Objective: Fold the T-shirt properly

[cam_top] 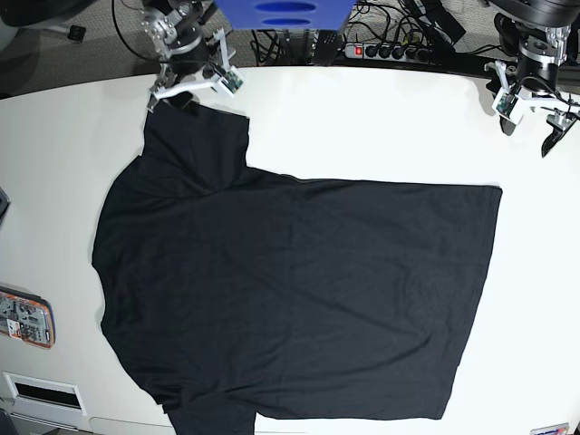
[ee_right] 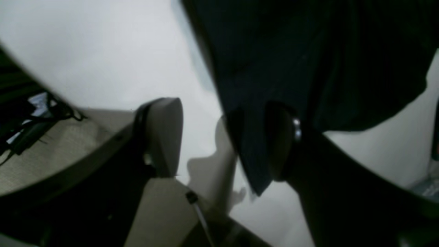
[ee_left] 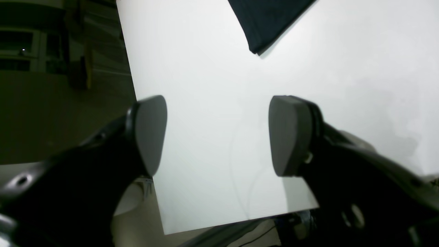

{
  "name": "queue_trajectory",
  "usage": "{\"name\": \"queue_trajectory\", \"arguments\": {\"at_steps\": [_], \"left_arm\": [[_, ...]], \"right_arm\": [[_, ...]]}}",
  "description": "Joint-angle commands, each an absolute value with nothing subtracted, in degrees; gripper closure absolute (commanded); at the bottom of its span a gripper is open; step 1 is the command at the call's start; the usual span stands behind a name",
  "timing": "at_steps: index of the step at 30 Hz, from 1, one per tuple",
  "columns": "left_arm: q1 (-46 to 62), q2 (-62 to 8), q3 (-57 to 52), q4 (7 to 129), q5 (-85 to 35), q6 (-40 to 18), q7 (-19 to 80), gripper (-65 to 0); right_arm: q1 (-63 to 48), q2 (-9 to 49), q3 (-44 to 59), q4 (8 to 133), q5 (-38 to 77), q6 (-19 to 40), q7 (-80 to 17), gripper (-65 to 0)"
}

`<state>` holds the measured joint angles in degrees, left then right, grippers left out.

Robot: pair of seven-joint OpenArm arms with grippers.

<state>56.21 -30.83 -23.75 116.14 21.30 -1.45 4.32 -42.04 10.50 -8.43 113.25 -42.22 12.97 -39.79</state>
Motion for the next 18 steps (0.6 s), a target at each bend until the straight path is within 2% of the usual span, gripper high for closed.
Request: {"name": "queue_trajectory", "arguments": {"at_steps": [1, 8, 13, 18], "left_arm": [[56.8, -31.3, -24.1, 116.2, 21.5, -0.4, 3.7, -44.2], [56.8, -31.5, -24.4, 114.6, 21.5, -0.4, 3.5, -44.2], [56.7, -31.6, -24.4, 112.9, 21.5, -0.4, 3.4, -44.2], [56.7, -31.6, -24.4, 112.8, 21.5, -0.4, 3.4, -44.2]], "right_arm": [[-41.8, 10.8, -9.3, 113.1, -42.3, 13.8, -42.6, -37.0], [-37.8, 10.8, -12.1, 112.7, -42.1, 15.0, -48.0, -37.0], [-33.5, 10.8, -10.2, 112.7, -42.1, 27.2, -48.3, -36.9], [-29.1, 10.8, -7.2, 111.3, -42.1, 31.0, -48.3, -36.9]]}}
